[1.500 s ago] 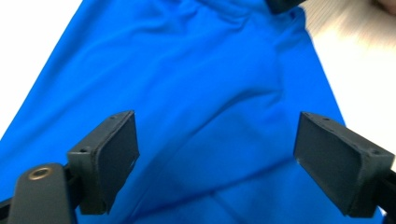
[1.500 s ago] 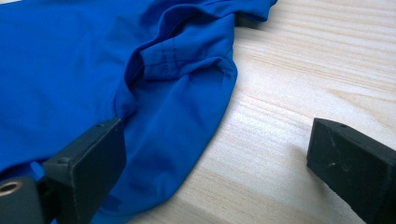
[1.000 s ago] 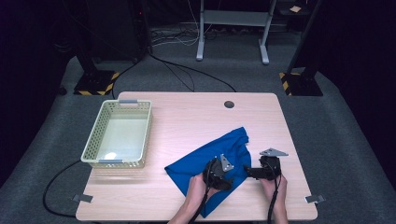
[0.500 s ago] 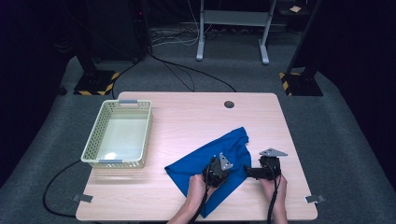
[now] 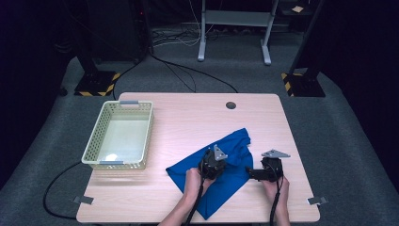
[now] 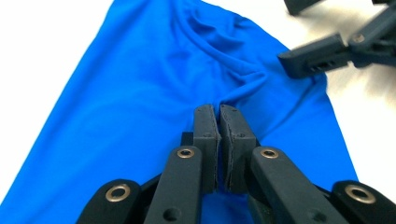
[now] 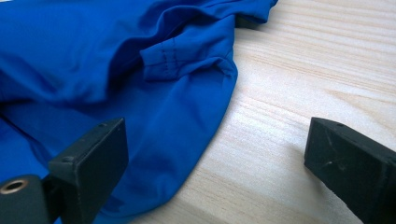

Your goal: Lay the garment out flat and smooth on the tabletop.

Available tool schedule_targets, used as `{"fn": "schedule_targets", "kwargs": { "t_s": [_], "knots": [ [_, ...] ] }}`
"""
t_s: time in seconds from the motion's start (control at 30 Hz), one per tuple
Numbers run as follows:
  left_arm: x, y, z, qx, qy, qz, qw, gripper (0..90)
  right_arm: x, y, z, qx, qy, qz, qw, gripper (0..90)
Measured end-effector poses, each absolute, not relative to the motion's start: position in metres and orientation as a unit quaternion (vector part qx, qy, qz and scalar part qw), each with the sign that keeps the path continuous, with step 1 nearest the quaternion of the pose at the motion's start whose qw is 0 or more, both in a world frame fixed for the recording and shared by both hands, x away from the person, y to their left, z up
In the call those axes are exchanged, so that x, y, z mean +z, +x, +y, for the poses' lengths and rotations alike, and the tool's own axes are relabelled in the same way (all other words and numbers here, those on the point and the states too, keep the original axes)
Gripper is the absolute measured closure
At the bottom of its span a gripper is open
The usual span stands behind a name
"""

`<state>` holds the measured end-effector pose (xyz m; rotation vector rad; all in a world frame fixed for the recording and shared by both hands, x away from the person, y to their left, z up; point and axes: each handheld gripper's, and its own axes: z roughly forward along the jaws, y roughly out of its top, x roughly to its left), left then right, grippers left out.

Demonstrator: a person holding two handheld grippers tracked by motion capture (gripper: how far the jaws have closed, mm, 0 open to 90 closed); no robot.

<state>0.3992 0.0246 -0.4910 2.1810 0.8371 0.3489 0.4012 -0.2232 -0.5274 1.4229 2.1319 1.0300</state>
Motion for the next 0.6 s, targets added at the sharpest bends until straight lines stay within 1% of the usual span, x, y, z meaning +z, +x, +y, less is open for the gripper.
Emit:
{"fn": "schedule_targets", "kwargs": {
  "t_s": [0.2,0.27,0.3,0.37,0.43,0.47,0.5,0.57,0.6],
  "knots": [
    [-0.486,0.41,0.04,0.133,0.848,0.343,0.382,85.4,-0.527,0.401,-0.223,0.367,0.507,0.757,0.188,6.0],
    [-0.487,0.41,0.041,0.123,0.851,0.339,0.381,85.1,-0.527,0.401,-0.223,0.366,0.505,0.758,0.188,6.0],
    [-0.488,0.408,0.04,0.12,0.854,0.333,0.381,83.5,-0.527,0.401,-0.223,0.366,0.505,0.758,0.188,6.0],
    [-0.49,0.405,0.034,0.116,0.862,0.323,0.372,73.6,-0.527,0.401,-0.223,0.366,0.505,0.758,0.188,6.0],
    [-0.491,0.403,0.027,0.113,0.866,0.318,0.368,60.6,-0.527,0.401,-0.223,0.367,0.506,0.758,0.188,6.1],
    [-0.492,0.402,0.023,0.113,0.867,0.317,0.367,55.5,-0.527,0.401,-0.223,0.367,0.507,0.757,0.188,6.1],
    [-0.493,0.401,0.019,0.113,0.868,0.314,0.367,53.9,-0.527,0.401,-0.223,0.367,0.507,0.757,0.188,6.1],
    [-0.494,0.402,0.008,0.121,0.871,0.31,0.361,46.3,-0.527,0.401,-0.223,0.367,0.507,0.757,0.187,6.1],
    [-0.495,0.402,0.002,0.125,0.872,0.309,0.358,44.4,-0.527,0.401,-0.223,0.367,0.507,0.757,0.187,6.1]
  ]
}}
